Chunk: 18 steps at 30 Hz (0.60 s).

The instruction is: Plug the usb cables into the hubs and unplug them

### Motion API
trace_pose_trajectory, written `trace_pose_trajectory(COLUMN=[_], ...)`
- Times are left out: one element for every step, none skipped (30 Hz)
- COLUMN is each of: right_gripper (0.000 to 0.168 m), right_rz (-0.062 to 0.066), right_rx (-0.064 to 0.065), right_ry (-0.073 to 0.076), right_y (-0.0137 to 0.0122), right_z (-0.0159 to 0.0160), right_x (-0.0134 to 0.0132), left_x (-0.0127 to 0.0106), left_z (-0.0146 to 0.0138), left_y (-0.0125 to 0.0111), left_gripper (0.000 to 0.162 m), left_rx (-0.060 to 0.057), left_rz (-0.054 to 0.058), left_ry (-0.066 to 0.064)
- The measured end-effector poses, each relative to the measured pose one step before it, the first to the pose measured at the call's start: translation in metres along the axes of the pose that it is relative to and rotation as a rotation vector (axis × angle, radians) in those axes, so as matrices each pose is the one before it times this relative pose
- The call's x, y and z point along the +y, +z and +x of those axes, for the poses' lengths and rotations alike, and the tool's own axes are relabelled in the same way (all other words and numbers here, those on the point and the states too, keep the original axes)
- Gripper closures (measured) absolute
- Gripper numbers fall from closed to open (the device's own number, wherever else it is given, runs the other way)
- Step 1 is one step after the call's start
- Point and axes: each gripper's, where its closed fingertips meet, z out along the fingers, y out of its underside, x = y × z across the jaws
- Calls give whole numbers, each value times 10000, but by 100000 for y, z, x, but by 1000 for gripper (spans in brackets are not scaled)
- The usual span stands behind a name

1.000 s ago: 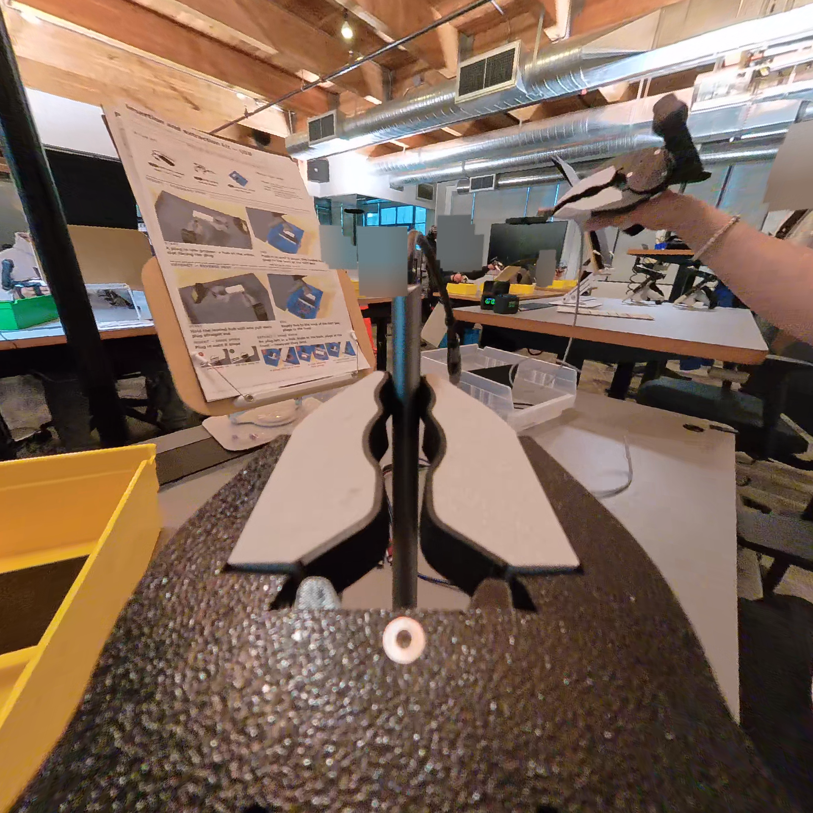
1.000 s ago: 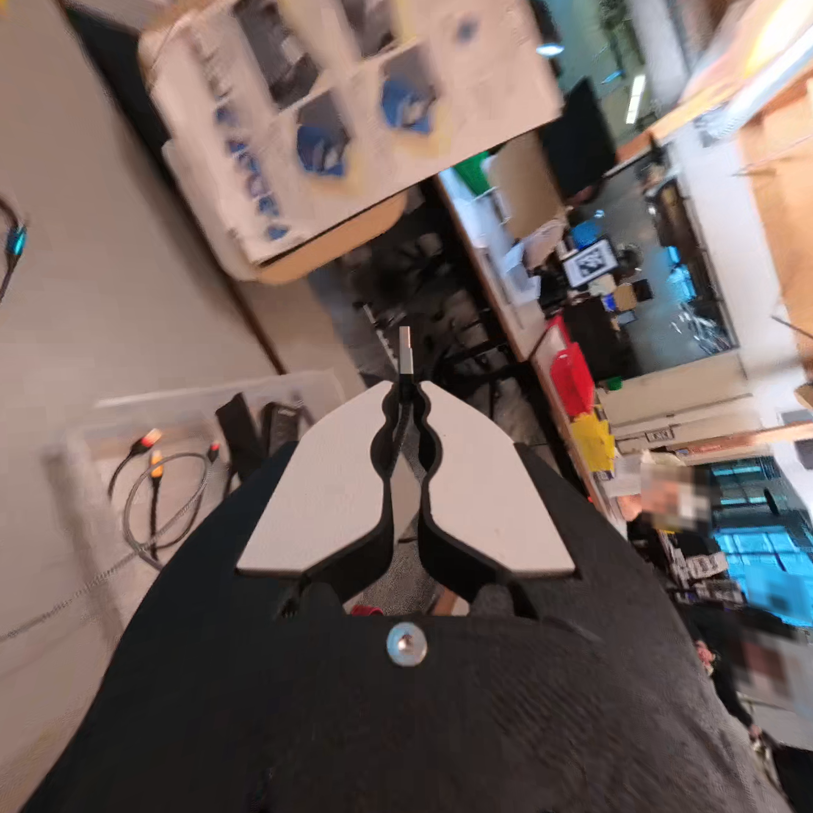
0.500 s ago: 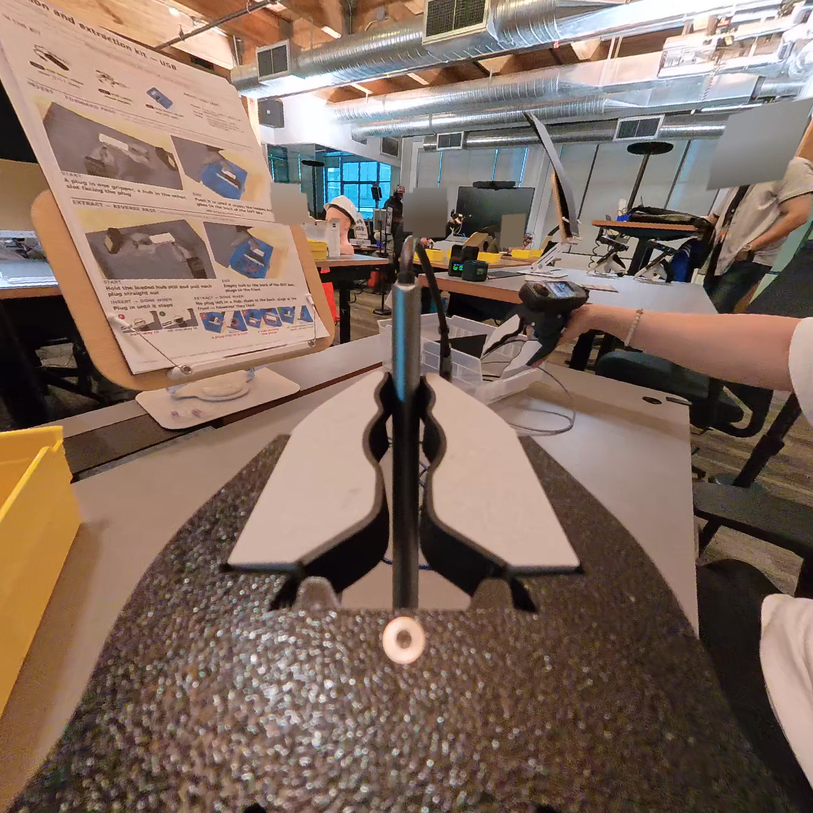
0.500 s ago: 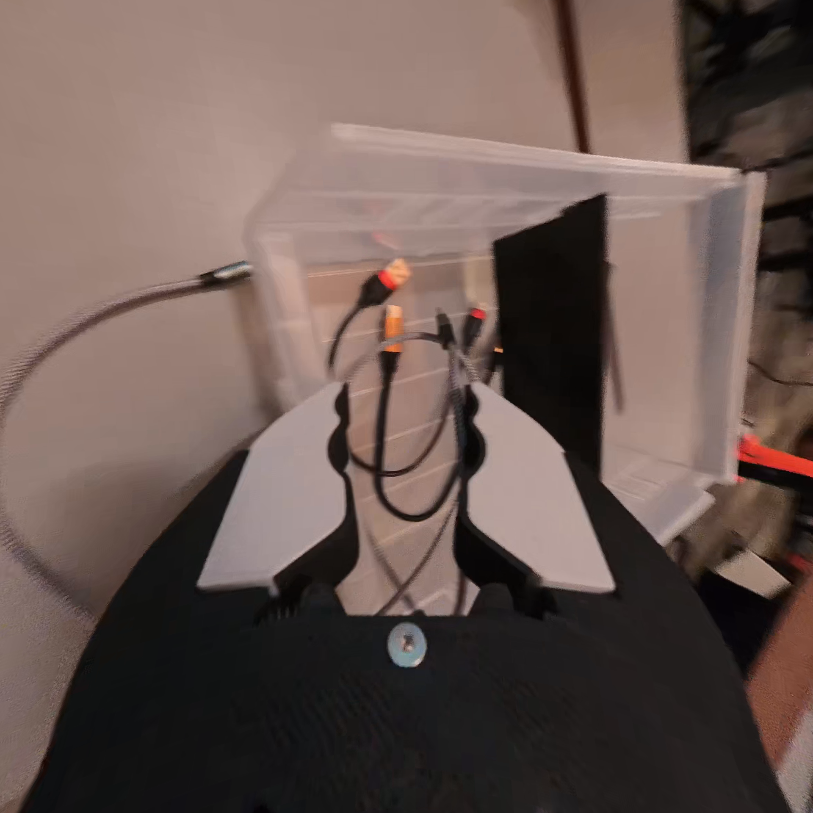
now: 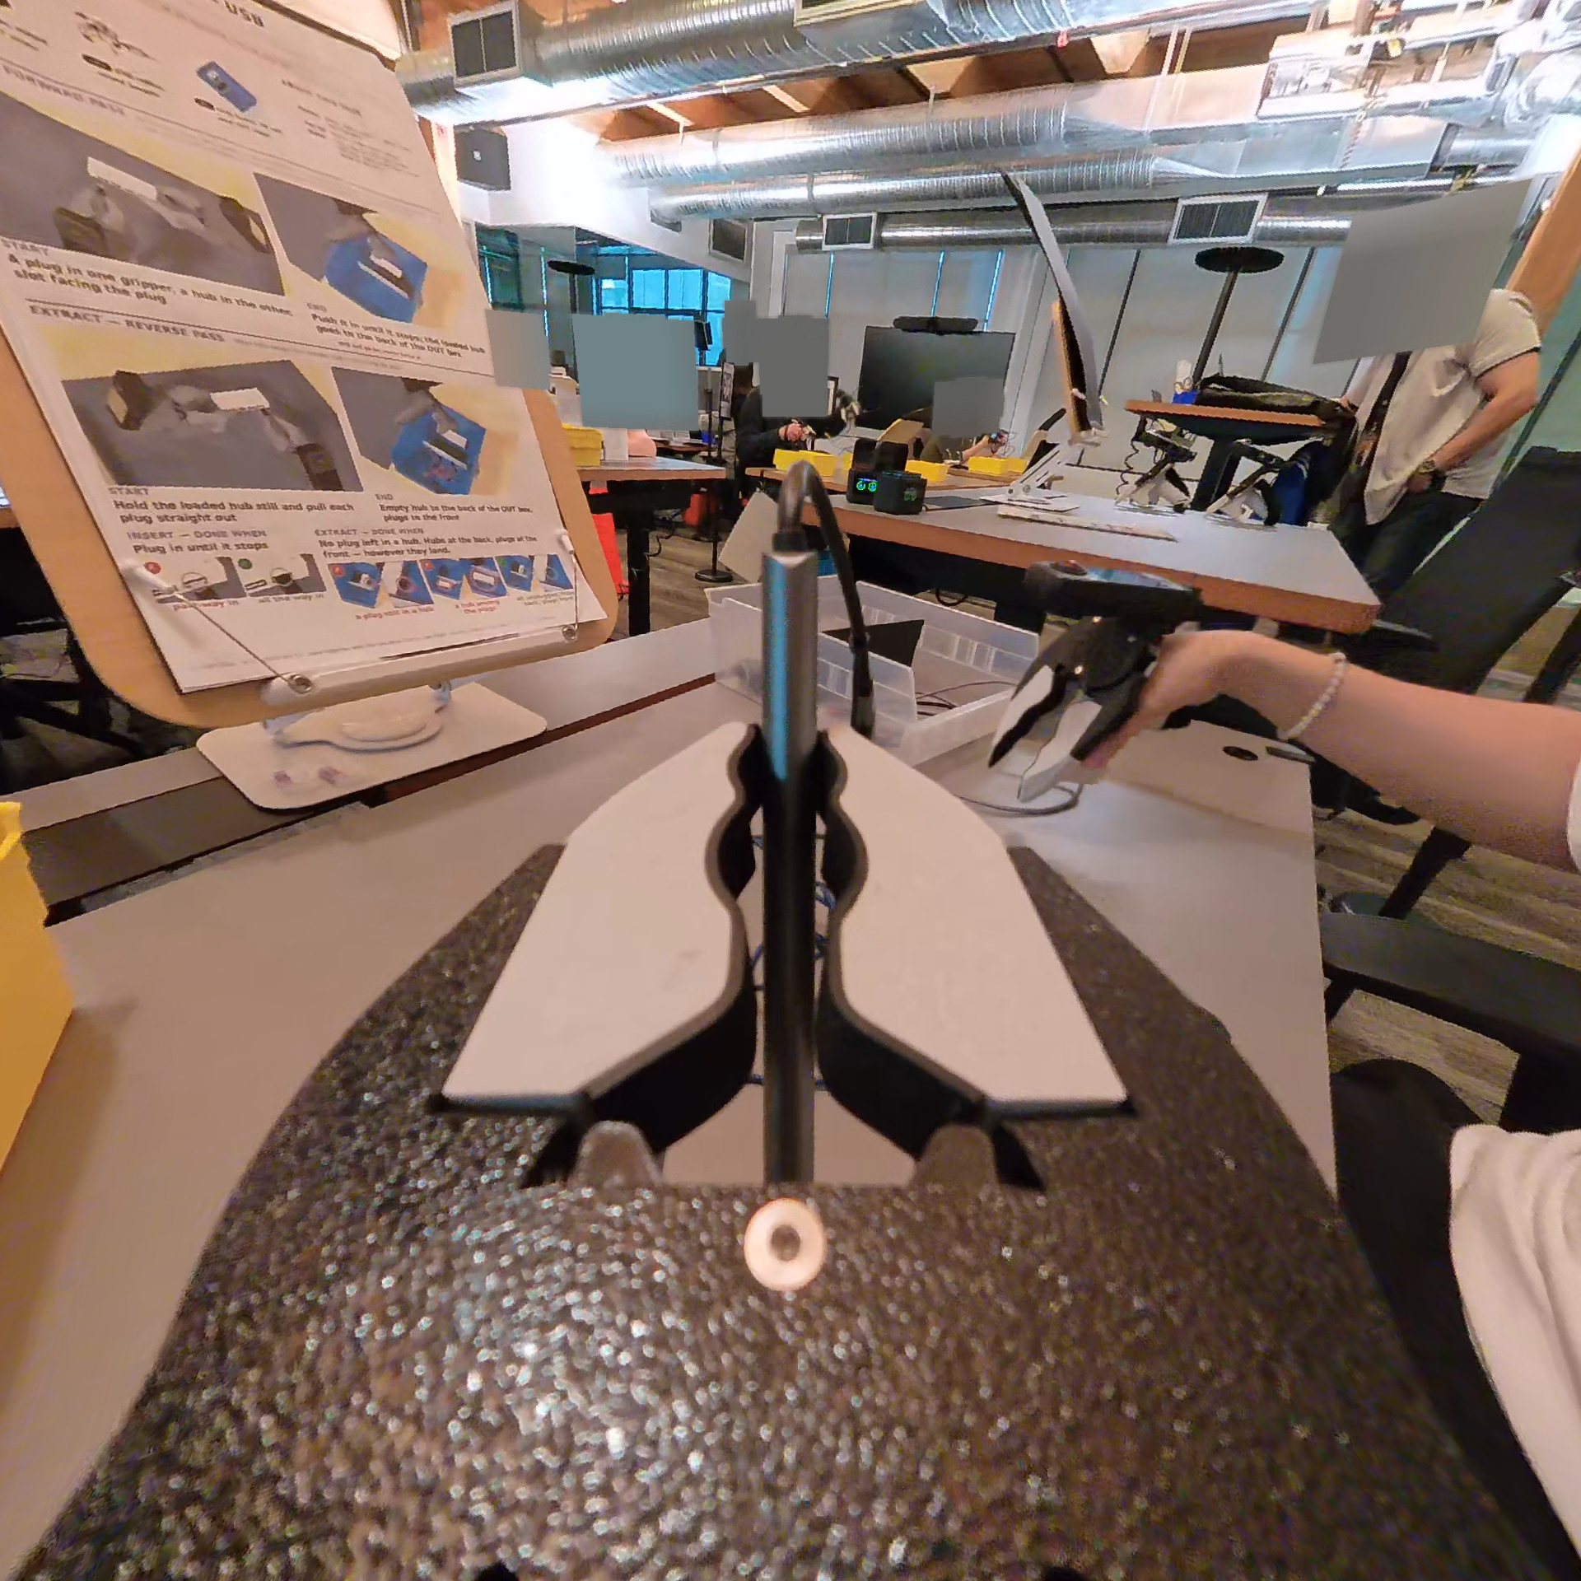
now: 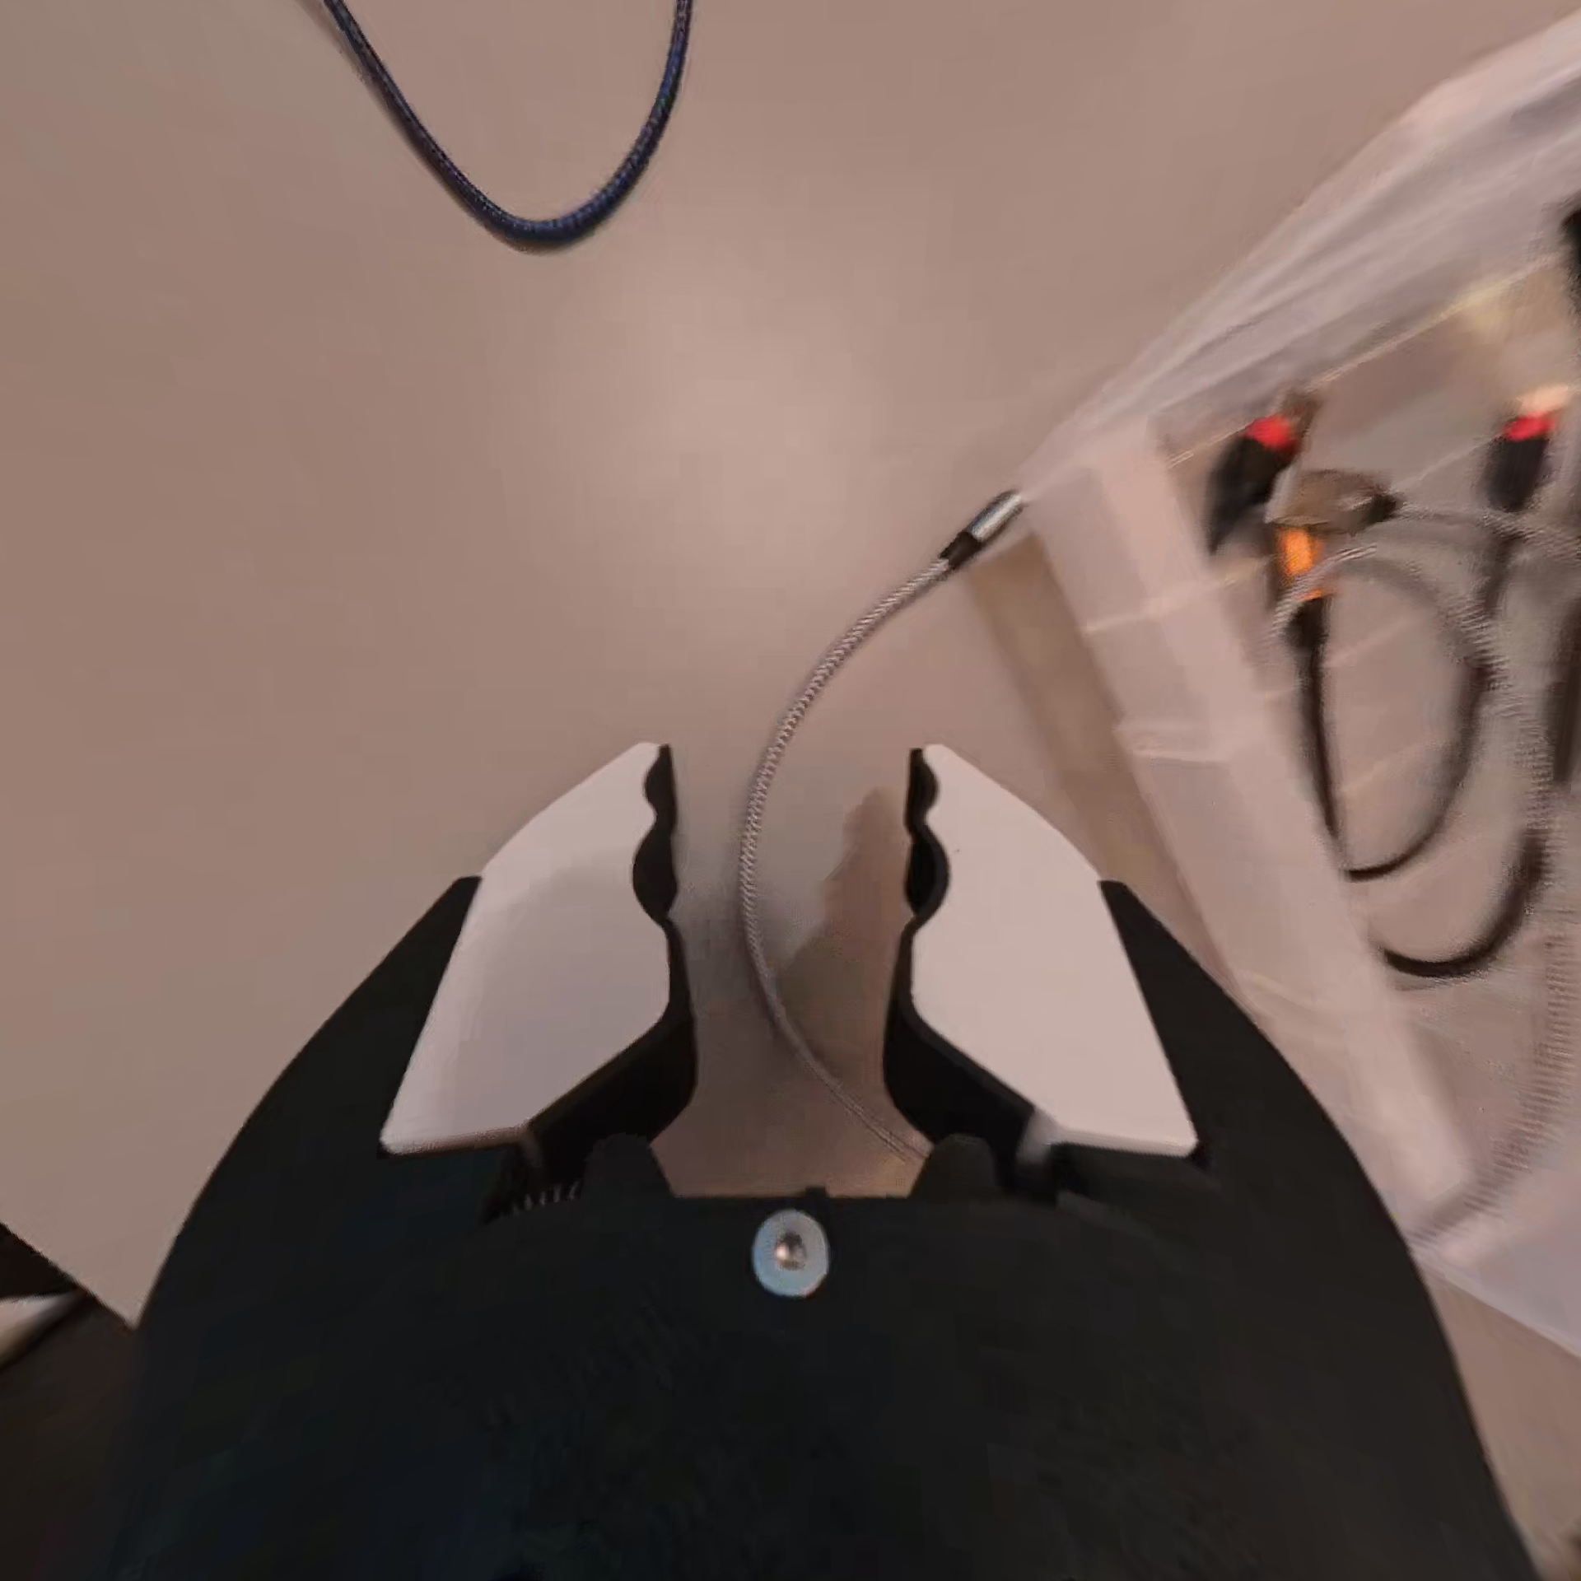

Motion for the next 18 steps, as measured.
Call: trace_pose_trajectory(right_gripper=[127,130,131,131,136,148,163,164,165,165,165,165,165,165,165,165,165,165], right_rz=[-118,-159,-103,-152,0,219,-203,124,-98,-184,-17,55,136,376,392,416,545,548], right_rx=[-87,160,236,109,-126,-28,-101,86,-87,-67,197,26,18,446,427,359,705,798], right_ry=[367,57,-106,-84,-71,-66,-357,-339,-217,-129,-126,-115,-97,-15,30,-1,-31,-109], right_y=[666,510,456,394,211,123,234,12,5,-85,-305,-650,-967,-1517,-1784,-1899,-1941,-1751], right_z=[-13,267,319,122,-179,-52,-125,159,-41,9,343,113,233,955,1187,1280,1920,2237], right_x=[339,326,207,208,-76,-409,262,-172,80,150,-72,-147,-379,-723,-893,-1003,-1265,-1332], left_x=[89,78,54,24,-1,-21,-39,-52,-98,-142,-167,-158,-119,-48,7,27,47,33], left_z=[30,47,26,-3,-18,-21,-10,36,62,94,92,40,-1,-29,-51,-65,-64,-25], left_y=[49,17,7,-4,5,-7,8,1,-7,-48,-72,-96,-98,-91,-75,-48,-13,23], left_gripper=[153,153,153,153,153,153,153,153,153,153,153,153,153,153,153,153,153,153], left_rx=[9,11,3,-7,-11,-8,3,20,36,53,52,25,2,-5,-12,-21,-20,8], left_rz=[-34,-33,-31,-25,-7,14,27,38,57,81,90,80,50,11,-15,-20,-11,-6], left_ry=[-30,-15,-4,0,1,-5,-19,-29,-35,-27,-19,-14,-8,-10,-16,-20,-28,-36])
